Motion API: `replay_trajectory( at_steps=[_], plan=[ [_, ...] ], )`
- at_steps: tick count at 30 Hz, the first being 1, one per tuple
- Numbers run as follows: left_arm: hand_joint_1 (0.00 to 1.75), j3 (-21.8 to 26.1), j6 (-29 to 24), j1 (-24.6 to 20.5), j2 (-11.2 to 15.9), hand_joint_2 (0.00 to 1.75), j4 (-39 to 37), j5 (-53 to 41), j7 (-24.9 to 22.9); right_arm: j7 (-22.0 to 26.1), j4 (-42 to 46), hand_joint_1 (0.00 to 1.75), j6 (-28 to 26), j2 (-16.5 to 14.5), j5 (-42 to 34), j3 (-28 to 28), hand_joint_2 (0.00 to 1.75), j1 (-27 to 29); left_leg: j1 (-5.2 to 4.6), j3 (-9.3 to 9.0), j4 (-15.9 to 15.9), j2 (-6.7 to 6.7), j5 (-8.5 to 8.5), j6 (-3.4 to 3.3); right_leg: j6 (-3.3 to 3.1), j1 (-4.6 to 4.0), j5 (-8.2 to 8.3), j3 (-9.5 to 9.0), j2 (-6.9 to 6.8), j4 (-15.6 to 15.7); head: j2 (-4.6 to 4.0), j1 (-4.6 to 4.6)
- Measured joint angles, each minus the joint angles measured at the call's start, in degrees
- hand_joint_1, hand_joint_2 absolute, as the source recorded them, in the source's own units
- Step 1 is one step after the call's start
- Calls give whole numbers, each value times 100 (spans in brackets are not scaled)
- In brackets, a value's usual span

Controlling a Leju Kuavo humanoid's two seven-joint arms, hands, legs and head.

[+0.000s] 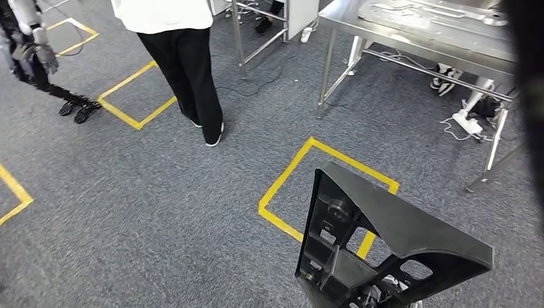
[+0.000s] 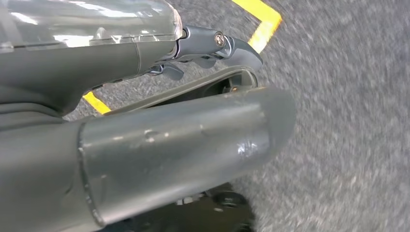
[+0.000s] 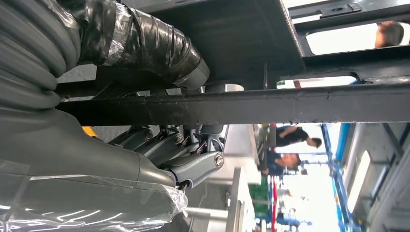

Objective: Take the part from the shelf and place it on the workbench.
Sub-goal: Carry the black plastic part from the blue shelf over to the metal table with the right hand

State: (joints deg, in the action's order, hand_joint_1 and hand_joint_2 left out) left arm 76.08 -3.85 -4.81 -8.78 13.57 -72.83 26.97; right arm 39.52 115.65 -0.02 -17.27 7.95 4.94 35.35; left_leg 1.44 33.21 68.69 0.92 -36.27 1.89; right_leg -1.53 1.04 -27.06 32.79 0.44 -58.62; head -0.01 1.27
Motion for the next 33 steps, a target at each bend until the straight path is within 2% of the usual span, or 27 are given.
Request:
replay_trajectory(
  at_steps=[1,2,3,4,6,7,8,9,10,11,12,13,15,16,17,18,19,21,22,23,25,27,28,29,31,32,33],
  plan=[
    [0,0,0,12,-1,0,0,-6,-3,0,-11,175,0,-2,2,0,175,-3,-1,189,353,-31,-114,-8,-9,-15,-1,3,76,-3,0,0],
    [0,0,0,24,-1,0,0,-10,-5,0,-23,175,0,-2,3,0,175,-3,-5,302,530,-40,-111,-23,-15,-29,-2,1,157,-6,0,0],
    [0,0,0,32,-1,0,0,-15,-6,0,-34,175,-1,-2,3,0,175,-3,-10,309,472,-48,19,-47,-17,-42,-3,-6,244,-10,0,0],
    [0,0,0,36,-1,0,0,-17,-7,0,-41,175,-1,-2,4,0,175,-3,-19,214,196,-80,241,-81,-16,-51,-3,-18,328,-13,0,0],
    [0,0,0,37,9,0,0,-17,-6,0,-50,175,-1,-2,5,0,175,-6,-34,-98,-618,-333,672,-171,-3,-68,-7,-30,474,-21,-1,3],
    [0,-1,1,36,15,0,0,-17,-5,0,-54,175,0,-3,5,0,175,-9,-42,-210,-905,-450,778,-201,20,-67,-5,-21,539,-26,-1,2],
    [0,-1,1,30,20,0,0,-16,-4,0,-57,175,0,-4,7,0,175,-11,-53,-268,-1062,-535,809,-221,54,-59,-2,-5,601,-29,-1,3],
    [0,-1,2,23,24,0,0,-16,-3,0,-60,175,0,-6,8,0,175,-13,-64,-287,-1095,-530,793,-228,98,-48,7,12,663,-26,-1,4],
    [0,-2,2,14,18,0,0,-15,-3,0,-61,175,0,-9,10,0,175,-11,-68,-302,-1121,-467,807,-236,143,-36,21,26,728,-14,-1,3],
    [0,-2,3,5,9,0,0,-14,-2,0,-63,175,-1,-10,11,0,175,-8,-60,-321,-1157,-399,828,-258,176,-33,14,36,714,-29,-1,4],
    [0,-2,3,3,2,0,0,-14,-2,0,-64,175,-1,-11,11,0,175,-8,-48,-343,-1197,-328,852,-288,200,-43,-34,66,614,-92,-1,11],
    [0,-2,3,9,-5,0,0,-11,-2,0,-69,175,-2,-11,12,0,175,-16,-36,-355,-1234,-257,874,-318,219,-56,-160,154,447,-279,0,20],
    [0,-1,2,31,-4,0,0,2,-5,-1,-93,175,-5,-11,14,0,175,-38,-46,-356,-1250,-123,882,-352,244,-57,-545,479,98,-952,0,36],
    [0,-1,2,43,-1,0,0,10,-10,-2,-114,175,-12,-11,18,-1,175,-48,-56,-349,-1243,-61,878,-354,260,-46,-713,665,19,-1328,1,37],
    [0,0,2,46,2,0,0,19,-16,-2,-136,175,-21,-11,26,-1,175,-53,-62,-343,-1233,-6,870,-353,271,-35,-779,779,-9,-1566,1,37],
    [0,0,3,46,3,0,0,23,-22,-2,-157,175,-32,-12,40,-1,175,-55,-65,-339,-1223,35,856,-346,279,-26,-734,791,-19,-1605,1,37],
    [0,0,3,42,2,0,0,26,-28,-2,-177,175,-40,-13,59,-1,175,-58,-66,-341,-1213,63,841,-335,280,-19,-591,682,-27,-1419,0,38],
    [0,0,4,34,-5,0,0,27,-31,-2,-203,175,-49,-14,94,-1,175,-69,-67,-364,-1192,94,799,-301,256,-17,-240,232,-67,-634,-1,38],
    [0,0,4,31,-9,0,0,27,-31,-2,-214,175,-56,-16,107,-1,175,-78,-75,-375,-1177,102,777,-274,232,-28,-144,49,-90,-298,-1,39],
    [0,0,4,29,-12,0,0,27,-33,-2,-226,175,-67,-20,117,-1,175,-89,-82,-384,-1169,107,758,-242,200,-42,-112,-62,-104,-94,-1,36],
    [0,0,4,21,-11,0,0,27,-37,-2,-256,175,-99,-31,146,0,175,-103,-88,-395,-1171,112,729,-168,129,-77,-144,-89,-98,-26,-1,37],
    [0,0,4,10,-8,0,0,27,-42,-2,-285,175,-127,-39,189,3,175,-106,-68,-414,-1141,93,689,-94,48,-69,-148,-117,-72,-8,-1,37],
    [0,0,4,6,-5,0,0,27,-43,-2,-300,175,-139,-42,207,9,175,-108,-60,-378,-1026,63,616,-63,10,-59,-149,-139,-62,7,-1,32],
    [0,0,3,4,-2,0,0,27,-46,-2,-316,175,-161,-45,219,18,175,-114,-54,-273,-787,25,483,-37,-24,-46,-152,-165,-57,20,-1,27],
    [0,-1,2,8,1,0,0,26,-63,-2,-354,175,-238,-48,227,42,175,-127,-50,134,-28,-26,136,-15,-72,-57,-185,-196,-49,19,-1,18],
    [0,-1,2,17,2,0,0,26,-74,-2,-375,175,-289,-48,228,54,175,-131,-50,357,332,-31,28,-14,-88,-72,-205,-213,-36,16,-1,18],
    [0,-1,2,29,3,0,0,25,-84,-3,-396,175,-341,-45,227,68,175,-131,-54,508,525,-31,38,-27,-98,-92,-231,-240,-17,14,-1,18]
  ],
)
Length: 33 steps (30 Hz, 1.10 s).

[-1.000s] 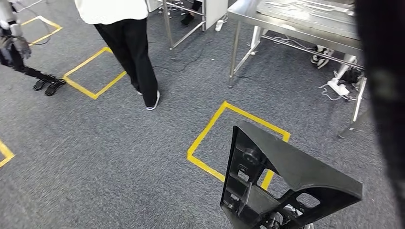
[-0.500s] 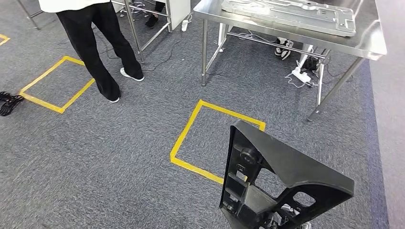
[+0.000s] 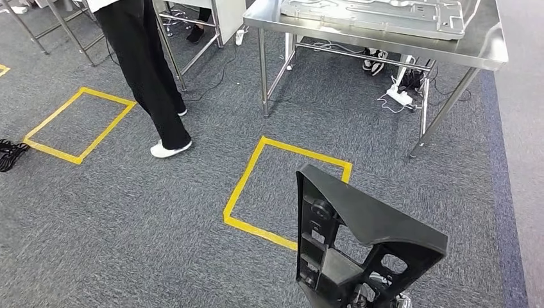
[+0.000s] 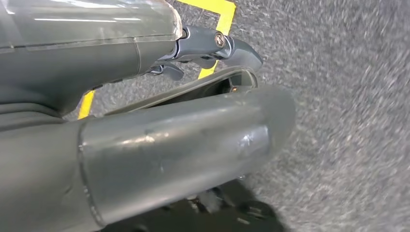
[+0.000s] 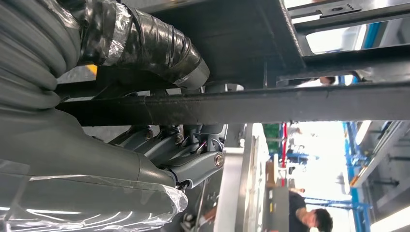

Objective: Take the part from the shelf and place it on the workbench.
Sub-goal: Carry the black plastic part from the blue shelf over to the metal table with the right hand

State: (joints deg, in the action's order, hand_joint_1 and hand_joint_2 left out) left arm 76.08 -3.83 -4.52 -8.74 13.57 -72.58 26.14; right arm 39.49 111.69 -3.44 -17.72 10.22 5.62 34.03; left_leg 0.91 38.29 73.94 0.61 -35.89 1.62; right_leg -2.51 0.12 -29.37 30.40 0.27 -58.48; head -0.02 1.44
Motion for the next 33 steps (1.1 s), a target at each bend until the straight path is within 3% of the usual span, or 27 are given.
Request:
replay_trajectory(
  at_steps=[1,2,3,5,8,10,11,14,15,16,17,19,20,21,23,26,28,30,31,32,33],
  plan=[
    [0,0,-1,12,3,0,0,-1,-4,-1,-20,175,-47,3,-4,19,175,0,-11,45,-31,-2,137,-28,-5,-22,-31,-40,23,-1,0,0],
    [0,1,-2,20,9,0,0,-1,-6,-1,-35,175,-90,8,-10,44,175,-1,-32,-23,-291,-7,383,-79,-7,-44,-67,-93,43,1,0,0],
    [0,1,-2,25,18,0,0,-1,-6,-2,-45,175,-131,14,-16,73,175,-3,-66,-161,-697,-19,655,-158,-8,-60,-107,-147,57,5,0,0],
    [0,0,-3,20,51,0,3,-1,-7,-4,-62,175,-194,28,-25,128,175,-16,-132,-436,-1353,-36,942,-310,23,-77,-187,-214,72,17,-1,9],
    [0,-2,-2,13,67,0,8,-1,-8,-7,-88,175,-220,55,-36,181,175,-28,-183,-573,-1621,-30,912,-398,115,-39,-178,-288,71,33,0,14],
    [0,-1,-1,30,67,0,9,-1,-12,-7,-95,175,-232,73,-37,205,175,-29,-135,-718,-1758,-32,913,-429,168,-48,-181,-320,51,-69,0,15],
    [0,0,1,32,65,0,9,0,-13,-7,-95,175,-245,84,-36,213,175,-36,-105,-804,-1811,-34,909,-440,193,-49,-259,-252,46,-227,0,17],
    [0,1,2,22,63,0,9,3,-14,-8,-118,175,-294,121,-35,227,175,-51,-76,-946,-1861,-29,834,-436,294,13,-672,347,35,-1148,1,20],
    [0,1,3,27,63,0,9,3,-16,-8,-131,175,-306,134,-36,229,175,-49,-71,-982,-1860,-27,793,-416,326,44,-726,547,29,-1373,1,20],
    [0,1,4,34,62,0,9,2,-19,-8,-142,175,-317,147,-36,229,175,-47,-60,-1035,-1857,-26,746,-390,356,74,-662,667,22,-1429,1,20],
    [0,1,5,42,59,0,9,2,-21,-8,-149,175,-329,158,-37,229,175,-46,-43,-1102,-1854,-26,693,-358,383,101,-473,681,10,-1284,0,20],
    [0,1,5,56,56,0,9,2,-24,-9,-161,175,-358,176,-37,232,175,-47,-7,-1246,-1842,-22,568,-280,438,147,52,508,-23,-626,0,22],
    [0,1,4,49,57,0,9,3,-24,-11,-170,175,-373,184,-37,233,175,-50,1,-1287,-1824,-20,515,-238,438,142,194,442,-40,-343,0,28],
    [0,1,4,41,61,0,9,4,-26,-15,-180,175,-386,192,-38,233,175,-50,1,-1300,-1810,-18,472,-199,404,134,260,412,-49,-186,1,29],
    [0,1,4,21,66,0,9,5,-31,-18,-194,175,-400,203,-39,235,175,-37,-8,-1310,-1782,-8,425,-135,284,98,204,441,-39,-156,1,32],
    [0,1,7,7,64,0,9,6,-40,-17,-194,175,-417,208,-42,244,175,-30,14,-1179,-1438,-6,415,-79,143,102,144,323,-3,-142,2,22],
    [0,0,13,1,57,0,9,7,-45,-18,-193,175,-424,207,-42,253,175,-34,21,-750,-727,-12,272,-48,82,96,77,203,-8,-107,1,17],
    [0,0,16,11,54,0,9,9,-54,-21,-195,175,-427,208,-41,262,175,-34,18,-244,-79,-12,-9,-41,53,68,-3,105,8,-98,0,14],
    [0,1,17,22,55,0,9,10,-59,-24,-197,175,-434,208,-41,265,175,-34,12,-77,44,-13,-70,-58,45,49,-48,48,25,-98,1,13],
    [0,1,16,32,56,0,9,10,-65,-28,-199,175,-449,208,-41,269,175,-33,-4,0,-19,-14,-12,-91,41,29,-96,-18,42,-97,1,14],
    [0,1,16,41,57,0,9,10,-69,-32,-201,175,-469,208,-41,274,175,-32,-29,-7,-250,-16,171,-142,38,8,-145,-91,56,-94,1,13]
  ],
)
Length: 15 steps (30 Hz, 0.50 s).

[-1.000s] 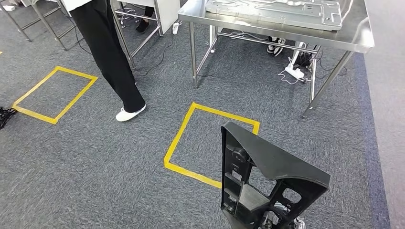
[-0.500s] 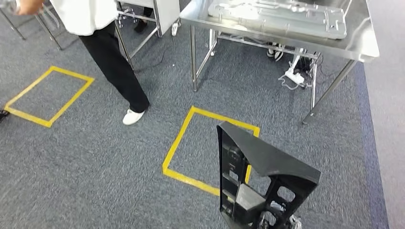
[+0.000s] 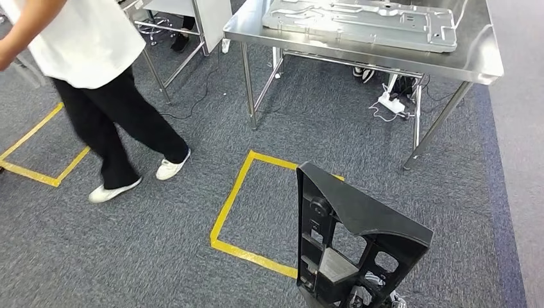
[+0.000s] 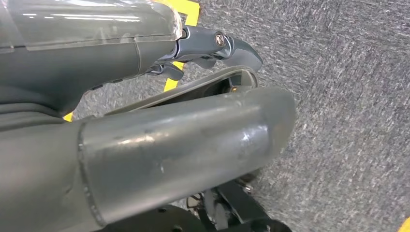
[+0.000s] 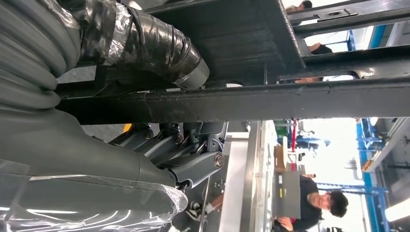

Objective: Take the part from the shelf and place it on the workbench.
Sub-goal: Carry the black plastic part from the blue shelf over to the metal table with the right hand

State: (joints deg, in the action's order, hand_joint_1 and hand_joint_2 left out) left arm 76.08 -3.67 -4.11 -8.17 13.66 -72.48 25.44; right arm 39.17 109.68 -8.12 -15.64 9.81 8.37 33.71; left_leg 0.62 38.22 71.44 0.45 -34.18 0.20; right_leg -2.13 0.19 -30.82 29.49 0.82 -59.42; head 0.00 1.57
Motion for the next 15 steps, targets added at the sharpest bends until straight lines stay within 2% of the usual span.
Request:
replay_trajectory(
  at_steps=[2,4,6,8,9,10,12,13,14,15],
  plan=[
    [0,0,0,8,14,0,1,0,-7,-8,-4,175,-38,0,-1,11,175,-4,-84,-134,-677,-12,561,-162,4,-37,-99,-124,8,9,0,5],
    [0,-1,1,4,30,0,1,-2,-11,-17,-13,175,-51,2,-2,22,175,-13,-158,-230,-1092,-39,809,-286,50,-42,-168,-194,17,39,0,4],
    [0,-1,1,11,33,0,1,-2,-18,-26,-24,175,-56,7,-2,33,175,-15,-169,-321,-1220,-58,785,-335,120,-37,-130,-258,21,21,-1,-5],
    [0,0,2,26,26,0,0,0,-22,-31,-31,175,-57,16,-2,40,175,-17,-131,-488,-1341,-55,814,-361,171,-44,-125,-277,2,-138,-1,-4],
    [0,0,3,23,24,0,1,0,-23,-32,-31,175,-56,20,-2,42,175,-25,-109,-565,-1384,-55,805,-375,194,-41,-200,-189,-7,-325,0,-2],
    [0,0,4,17,21,0,1,0,-23,-33,-33,175,-57,24,-2,42,175,-31,-100,-613,-1408,-52,784,-378,219,-27,-325,-24,-17,-598,-1,0],
    [0,0,4,7,22,0,2,-1,-23,-34,-34,175,-61,31,-2,42,175,-38,-97,-673,-1410,-55,713,-381,275,7,-621,426,-24,-1196,-2,2],
    [0,0,5,9,21,0,2,-1,-24,-36,-35,175,-70,34,-2,42,175,-38,-97,-711,-1406,-56,671,-367,300,24,-691,597,-28,-1357,-2,2],
    [0,0,6,16,21,0,2,-2,-27,-36,-35,175,-85,39,-2,42,175,-38,-95,-763,-1402,-57,623,-353,319,39,-640,683,-37,-1345,-1,2],
    [0,0,7,22,17,0,1,-4,-29,-37,-35,175,-102,43,-2,42,175,-38,-92,-830,-1397,-57,570,-335,332,53,-457,678,-47,-1154,-1,2]
  ],
)
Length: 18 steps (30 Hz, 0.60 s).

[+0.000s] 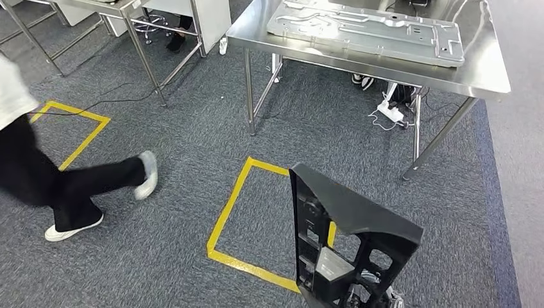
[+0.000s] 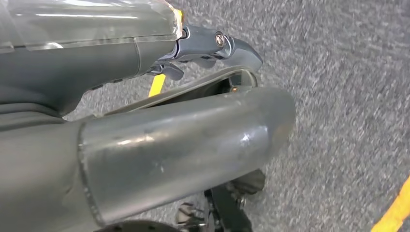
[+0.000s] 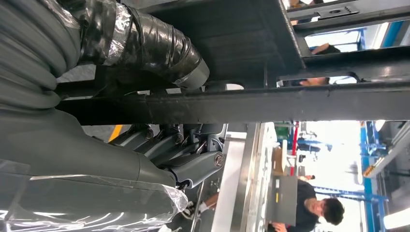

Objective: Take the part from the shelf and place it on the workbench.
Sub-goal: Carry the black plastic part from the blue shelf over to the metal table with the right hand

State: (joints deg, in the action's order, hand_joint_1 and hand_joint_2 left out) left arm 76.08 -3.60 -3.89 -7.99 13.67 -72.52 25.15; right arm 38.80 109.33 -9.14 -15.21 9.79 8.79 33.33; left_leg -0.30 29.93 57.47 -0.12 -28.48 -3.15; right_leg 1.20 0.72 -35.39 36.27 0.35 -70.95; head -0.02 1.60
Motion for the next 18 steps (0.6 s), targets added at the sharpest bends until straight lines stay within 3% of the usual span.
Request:
replay_trajectory(
  at_steps=[2,3,4,8,10,13,14,15,17,18],
  plan=[
    [0,0,1,8,-8,0,-1,-3,-4,-3,-3,175,-22,8,-1,-1,175,-4,7,-150,11,1,-115,51,-2,14,492,-147,-26,629,-1,0],
    [0,0,1,3,-11,0,-1,-4,-4,-5,-5,175,-28,11,-1,-1,175,-8,7,-195,21,1,-166,85,-22,0,619,-204,-41,874,-1,8],
    [0,0,1,-4,-12,0,-1,-4,-5,-8,-7,175,-32,15,-2,-2,175,-9,5,-214,27,3,-212,122,-58,-12,692,-232,-51,1007,-1,13],
    [0,0,1,-29,-4,0,0,-4,-7,-13,1,175,-53,23,-4,-2,175,-14,9,-196,247,9,-265,241,-221,-16,667,-331,-41,1102,1,13],
    [0,0,3,-38,1,0,0,-4,-7,-14,10,175,-69,22,-8,-1,175,-28,35,127,790,7,-369,298,-280,6,623,-439,-44,1153,1,3],
    [0,0,7,-29,-3,0,-1,-4,-8,-17,16,175,-115,21,-10,-3,175,-37,76,788,1696,7,-712,370,-302,5,507,-563,-32,1168,1,-4],
    [0,0,8,-22,-1,0,-1,-4,-8,-20,17,175,-133,21,-9,-8,175,-41,82,900,1745,7,-685,373,-296,5,460,-622,-21,1168,0,-5],
    [0,0,13,-16,4,0,0,-4,-8,-22,20,175,-163,21,-6,-14,175,-48,84,921,1602,7,-535,363,-287,5,408,-694,-11,1168,0,-4],
    [0,0,28,-5,23,0,1,-5,-8,-31,49,175,-264,20,9,-32,175,-69,80,772,942,6,-21,313,-255,7,298,-836,-3,1174,1,-3],
    [0,0,38,-3,32,0,0,-6,-8,-51,75,175,-348,20,23,-44,175,-86,62,699,647,8,129,288,-228,5,250,-886,-1,1180,1,-3]
  ],
)
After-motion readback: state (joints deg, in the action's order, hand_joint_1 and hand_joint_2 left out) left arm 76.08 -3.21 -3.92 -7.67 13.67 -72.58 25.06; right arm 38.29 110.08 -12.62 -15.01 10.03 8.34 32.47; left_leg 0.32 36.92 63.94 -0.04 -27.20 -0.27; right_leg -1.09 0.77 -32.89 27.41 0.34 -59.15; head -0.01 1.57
